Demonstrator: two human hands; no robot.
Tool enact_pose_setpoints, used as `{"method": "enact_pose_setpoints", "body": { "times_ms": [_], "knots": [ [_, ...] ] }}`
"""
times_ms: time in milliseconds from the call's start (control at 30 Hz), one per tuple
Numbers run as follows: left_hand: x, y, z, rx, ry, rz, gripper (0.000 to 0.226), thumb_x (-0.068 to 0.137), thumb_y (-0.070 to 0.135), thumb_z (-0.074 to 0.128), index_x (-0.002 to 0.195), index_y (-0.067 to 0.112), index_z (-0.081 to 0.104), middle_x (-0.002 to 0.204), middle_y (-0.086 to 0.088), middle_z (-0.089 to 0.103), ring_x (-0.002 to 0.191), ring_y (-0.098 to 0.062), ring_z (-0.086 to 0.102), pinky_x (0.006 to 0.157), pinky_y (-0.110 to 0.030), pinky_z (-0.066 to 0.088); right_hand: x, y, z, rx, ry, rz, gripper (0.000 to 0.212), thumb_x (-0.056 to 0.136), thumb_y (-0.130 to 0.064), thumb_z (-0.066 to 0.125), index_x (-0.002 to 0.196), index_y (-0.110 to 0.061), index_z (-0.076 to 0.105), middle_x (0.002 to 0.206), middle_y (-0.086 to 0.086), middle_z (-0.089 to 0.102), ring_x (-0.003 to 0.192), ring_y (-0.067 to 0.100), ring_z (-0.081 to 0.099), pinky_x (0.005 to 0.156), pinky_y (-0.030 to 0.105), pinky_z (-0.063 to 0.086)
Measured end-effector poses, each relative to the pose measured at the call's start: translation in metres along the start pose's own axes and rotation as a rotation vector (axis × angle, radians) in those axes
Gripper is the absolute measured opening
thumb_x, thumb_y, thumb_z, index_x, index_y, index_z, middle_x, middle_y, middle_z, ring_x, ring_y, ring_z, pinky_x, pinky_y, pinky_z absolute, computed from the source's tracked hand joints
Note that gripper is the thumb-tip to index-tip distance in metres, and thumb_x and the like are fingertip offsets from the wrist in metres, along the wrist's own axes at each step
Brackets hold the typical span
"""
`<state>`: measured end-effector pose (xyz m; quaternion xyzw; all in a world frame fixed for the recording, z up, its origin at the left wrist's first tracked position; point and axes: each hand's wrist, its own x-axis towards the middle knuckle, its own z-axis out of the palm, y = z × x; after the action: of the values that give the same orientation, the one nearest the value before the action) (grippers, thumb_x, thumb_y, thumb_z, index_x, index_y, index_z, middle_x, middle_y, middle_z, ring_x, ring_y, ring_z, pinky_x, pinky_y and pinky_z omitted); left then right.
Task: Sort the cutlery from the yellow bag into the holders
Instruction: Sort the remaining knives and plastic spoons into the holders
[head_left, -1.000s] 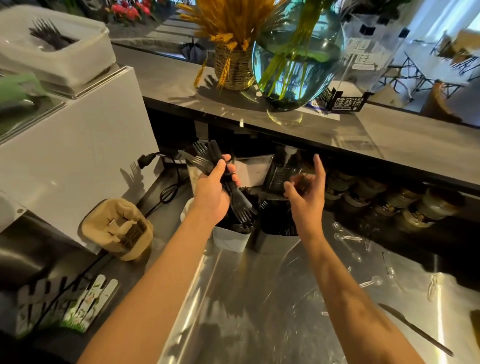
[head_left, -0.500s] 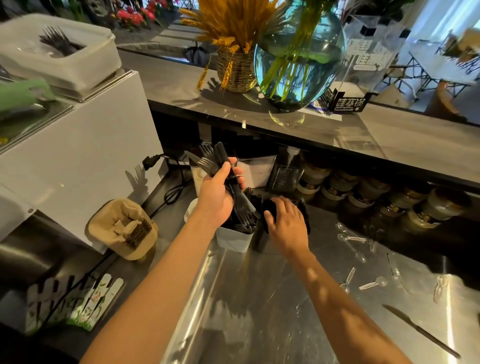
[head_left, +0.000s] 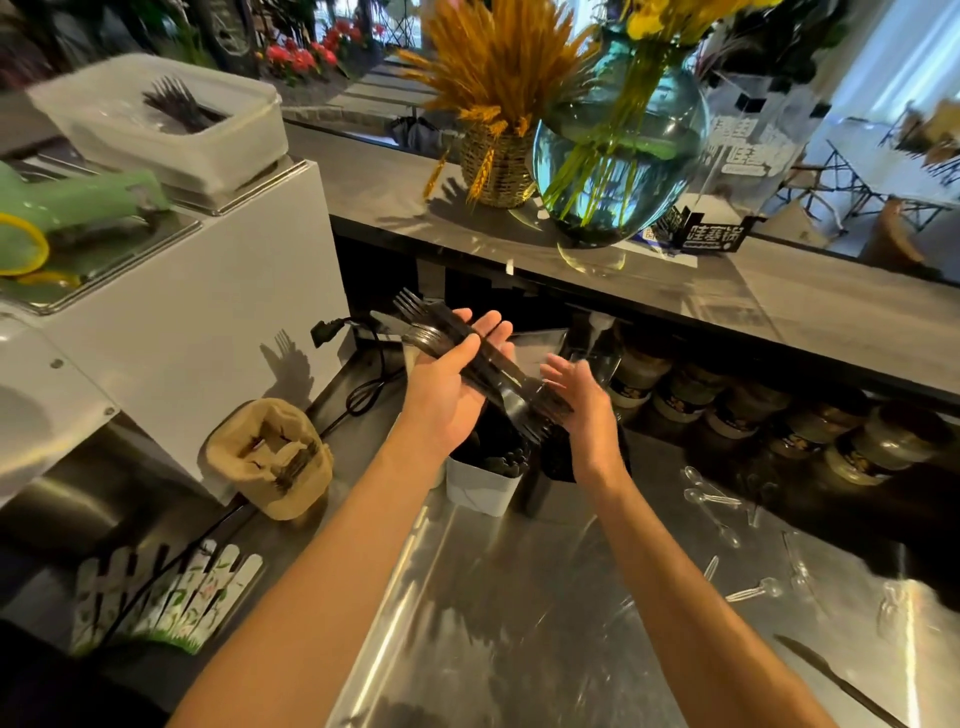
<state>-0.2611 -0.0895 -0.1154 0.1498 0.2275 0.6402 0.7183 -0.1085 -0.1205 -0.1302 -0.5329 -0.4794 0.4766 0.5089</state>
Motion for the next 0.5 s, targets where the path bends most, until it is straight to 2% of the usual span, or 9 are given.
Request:
{"method": "enact_pose_setpoints", "body": {
  "times_ms": [67, 133, 200, 267, 367, 500],
  "knots": [
    [-0.004, 0.001, 0.000, 0.023, 0.000, 0.011, 0.026, 0.102, -0.006, 0.038, 0.112, 0.010, 0.056, 0.109, -0.014, 0.073, 0.107, -0.029, 0.070, 0.097, -0.043, 0.053, -0.002, -0.011, 0.009, 0.017, -0.131, -0.003, 0.044, 0.104, -0.045, 0.040, 0.119, -0.017, 0.070, 0.104, 0.000, 0.074, 0.096, 0.010, 0.071, 0.081, 0.026, 0.057],
    [-0.006, 0.003, 0.000, 0.028, 0.020, 0.038, 0.026, 0.102, -0.007, 0.039, 0.114, 0.008, 0.056, 0.110, -0.013, 0.073, 0.107, -0.027, 0.070, 0.096, -0.040, 0.053, -0.003, -0.016, 0.016, -0.142, -0.202, -0.005, 0.022, 0.100, -0.031, 0.059, 0.110, -0.017, 0.073, 0.089, 0.013, 0.072, 0.072, 0.019, 0.070, 0.061, 0.032, 0.059],
    [-0.008, 0.006, -0.001, 0.035, 0.046, 0.051, 0.027, 0.102, -0.006, 0.040, 0.117, 0.008, 0.058, 0.111, -0.012, 0.073, 0.108, -0.026, 0.070, 0.099, -0.040, 0.050, -0.005, -0.014, 0.020, -0.316, -0.217, -0.061, 0.014, 0.095, -0.022, 0.069, 0.107, -0.017, 0.072, 0.077, 0.018, 0.069, 0.053, 0.016, 0.062, 0.048, 0.025, 0.049],
    [-0.011, 0.008, -0.003, 0.034, 0.061, 0.032, 0.029, 0.103, -0.003, 0.041, 0.120, 0.009, 0.060, 0.111, -0.012, 0.073, 0.106, -0.026, 0.071, 0.100, -0.042, 0.050, -0.009, -0.012, 0.020, -0.308, -0.260, -0.052, 0.010, 0.095, -0.019, 0.069, 0.103, -0.013, 0.071, 0.071, 0.017, 0.068, 0.045, 0.014, 0.053, 0.042, 0.020, 0.041],
    [-0.017, 0.012, -0.006, 0.008, 0.069, -0.002, 0.027, 0.106, 0.007, 0.039, 0.125, 0.010, 0.058, 0.114, -0.013, 0.073, 0.106, -0.026, 0.071, 0.099, -0.043, 0.050, -0.011, -0.015, 0.020, -0.249, -0.332, 0.046, 0.012, 0.099, -0.016, 0.062, 0.103, -0.006, 0.067, 0.074, 0.016, 0.070, 0.045, 0.018, 0.052, 0.040, 0.023, 0.042],
    [-0.020, 0.018, -0.009, 0.053, 0.074, -0.060, 0.034, 0.107, 0.023, 0.040, 0.129, 0.004, 0.057, 0.127, -0.016, 0.067, 0.114, -0.026, 0.067, 0.087, -0.040, 0.056, -0.007, -0.018, 0.016, -0.085, -0.442, 0.210, 0.021, 0.104, -0.011, 0.051, 0.115, 0.003, 0.061, 0.090, 0.021, 0.072, 0.069, 0.031, 0.071, 0.055, 0.031, 0.059]
  ]
}}
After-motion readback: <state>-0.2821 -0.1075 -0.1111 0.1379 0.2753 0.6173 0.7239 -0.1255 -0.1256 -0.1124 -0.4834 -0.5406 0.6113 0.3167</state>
